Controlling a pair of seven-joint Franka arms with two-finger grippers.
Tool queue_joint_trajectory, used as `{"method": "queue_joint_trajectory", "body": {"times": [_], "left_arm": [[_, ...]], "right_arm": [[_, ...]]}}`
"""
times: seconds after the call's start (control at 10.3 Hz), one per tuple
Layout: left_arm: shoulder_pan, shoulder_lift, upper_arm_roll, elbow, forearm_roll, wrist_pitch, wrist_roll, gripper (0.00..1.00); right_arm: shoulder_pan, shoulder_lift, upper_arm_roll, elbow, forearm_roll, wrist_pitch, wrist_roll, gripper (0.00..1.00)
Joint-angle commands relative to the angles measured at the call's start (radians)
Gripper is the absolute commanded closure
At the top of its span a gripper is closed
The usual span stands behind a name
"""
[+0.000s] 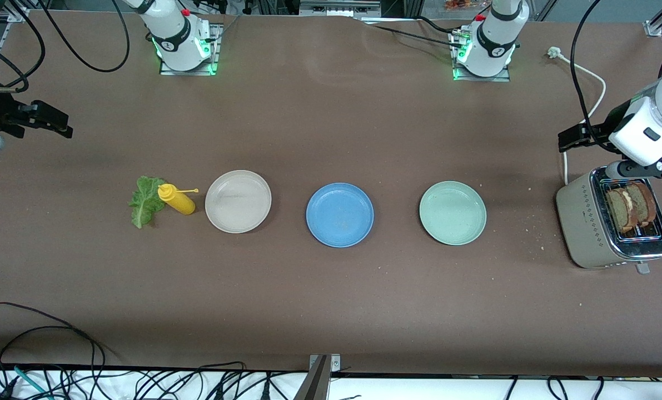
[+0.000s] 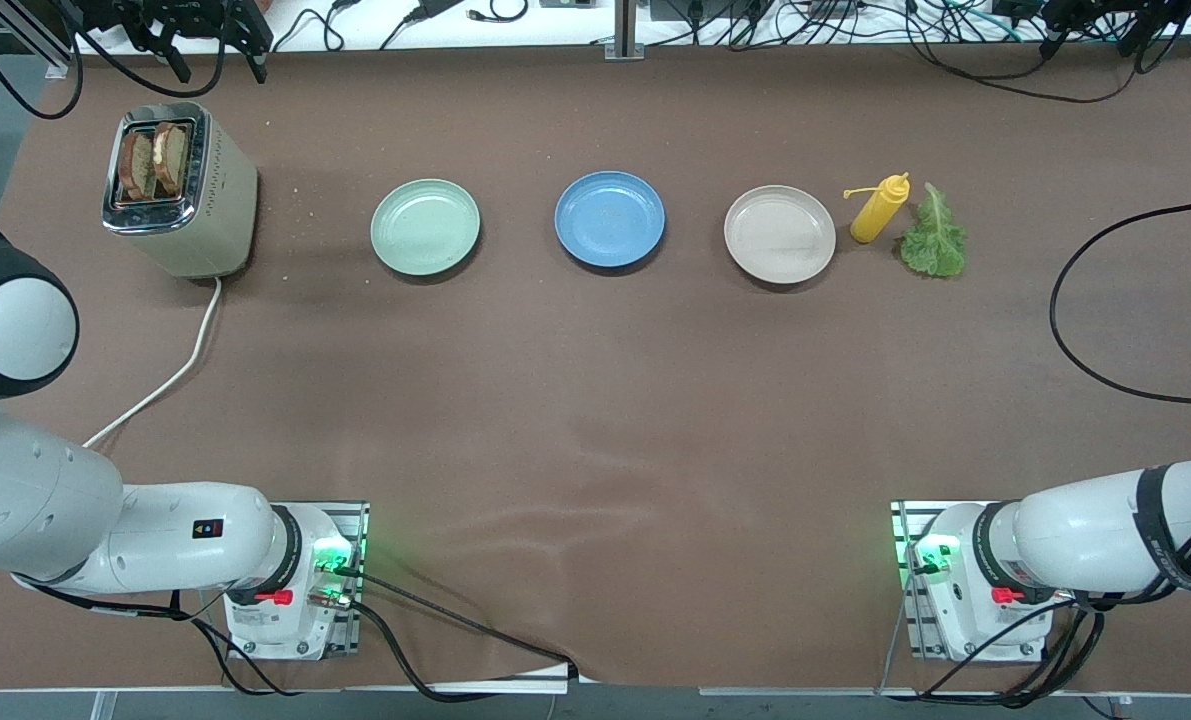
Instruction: Make sandwich in blue plate with both arms
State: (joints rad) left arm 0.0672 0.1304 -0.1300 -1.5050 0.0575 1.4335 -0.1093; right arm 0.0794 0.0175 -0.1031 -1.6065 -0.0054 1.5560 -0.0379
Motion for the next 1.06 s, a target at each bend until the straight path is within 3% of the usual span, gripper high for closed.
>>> {"method": "queue_joint_trajectory", "body": {"times": [0.0,0.58,0.97], "left_arm": [[0.002,0.003,0.006,0.012,-0.028,-0.018,0.007,0.0],[0.014,0.005,0.012,0.014,-0.025,-0.028,0.007,0.0],[0.091,0.005,0.013,0.022,-0.015,-0.025,0.007,0.0]], "right_arm": [[-0.013,-0.002,0.014,0.016,0.001,-0.019,0.007,0.0],[-0.013,-0.002,0.014,0.016,0.001,-0.02,0.007,0.0],[-0.013,-0.002,0.014,0.016,0.001,-0.019,0.007,0.0]]}}
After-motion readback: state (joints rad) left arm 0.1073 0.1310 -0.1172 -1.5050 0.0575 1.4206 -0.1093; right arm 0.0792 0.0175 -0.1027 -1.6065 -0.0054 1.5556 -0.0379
